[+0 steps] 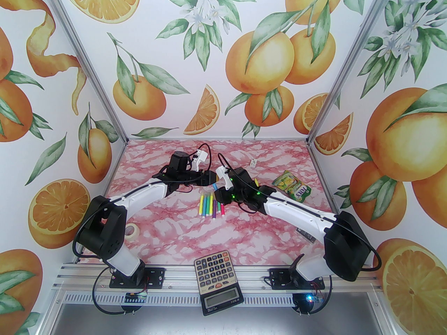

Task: Open the pen caps

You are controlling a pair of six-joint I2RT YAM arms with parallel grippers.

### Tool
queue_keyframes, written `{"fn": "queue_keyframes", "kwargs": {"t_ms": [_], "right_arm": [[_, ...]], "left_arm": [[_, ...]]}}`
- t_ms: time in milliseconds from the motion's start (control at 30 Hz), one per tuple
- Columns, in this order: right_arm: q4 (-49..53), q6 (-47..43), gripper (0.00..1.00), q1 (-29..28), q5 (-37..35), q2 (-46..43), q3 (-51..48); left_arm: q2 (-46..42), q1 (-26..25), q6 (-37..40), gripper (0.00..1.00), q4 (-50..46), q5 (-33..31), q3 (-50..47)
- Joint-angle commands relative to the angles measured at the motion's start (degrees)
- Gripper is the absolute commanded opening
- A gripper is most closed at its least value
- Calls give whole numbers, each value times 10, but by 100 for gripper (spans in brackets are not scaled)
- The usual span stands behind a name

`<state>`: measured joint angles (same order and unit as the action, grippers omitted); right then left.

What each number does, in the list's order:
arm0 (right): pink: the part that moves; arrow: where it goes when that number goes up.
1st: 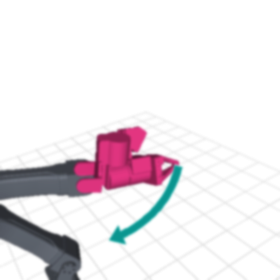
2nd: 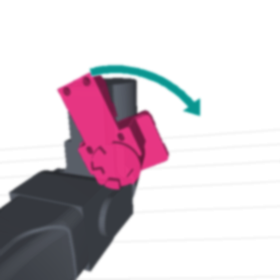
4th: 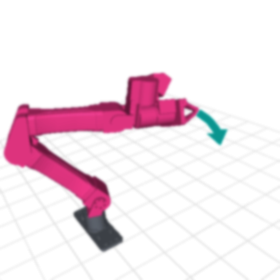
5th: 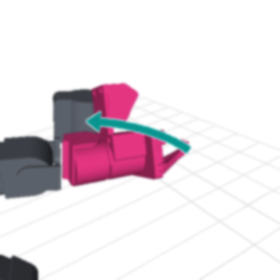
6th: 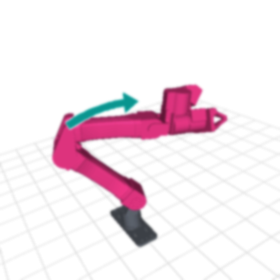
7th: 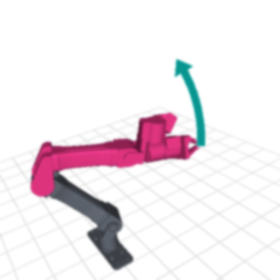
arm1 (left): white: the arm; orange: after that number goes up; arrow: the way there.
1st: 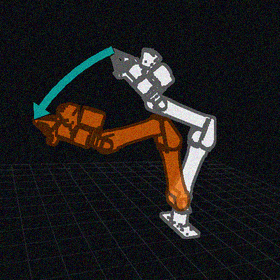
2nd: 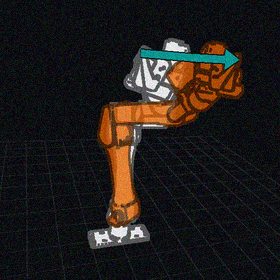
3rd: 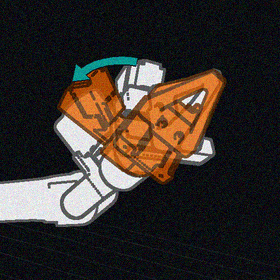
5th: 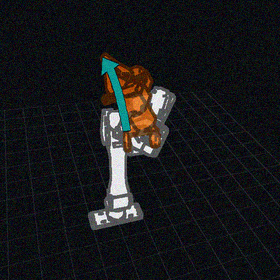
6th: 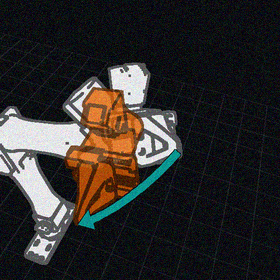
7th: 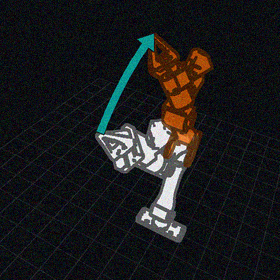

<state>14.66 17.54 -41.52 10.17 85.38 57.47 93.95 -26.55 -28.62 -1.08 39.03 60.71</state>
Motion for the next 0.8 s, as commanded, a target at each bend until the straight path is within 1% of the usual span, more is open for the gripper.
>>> {"fn": "queue_keyframes", "kwargs": {"t_ms": [0,167,333,367,600,700,767], "right_arm": [[-22,-6,22,-4,7,-16,-9],[-22,-6,22,-3,4,-17,-11],[-23,-6,23,-3,-1,-20,-16],[-23,-6,23,-4,-3,-21,-17],[-33,-5,39,-4,-3,-20,-24],[-42,-4,42,-3,-2,-16,-28],[-46,-3,43,-4,0,-13,-28]], "left_arm": [[2,-3,1,47,9,15,20],[3,-3,-2,36,7,14,20],[7,-3,-12,20,14,21,22],[7,-3,-14,19,16,24,22],[4,-3,-34,8,35,44,22],[0,-3,-44,6,45,58,20],[-3,-3,-49,6,49,64,20]]}}
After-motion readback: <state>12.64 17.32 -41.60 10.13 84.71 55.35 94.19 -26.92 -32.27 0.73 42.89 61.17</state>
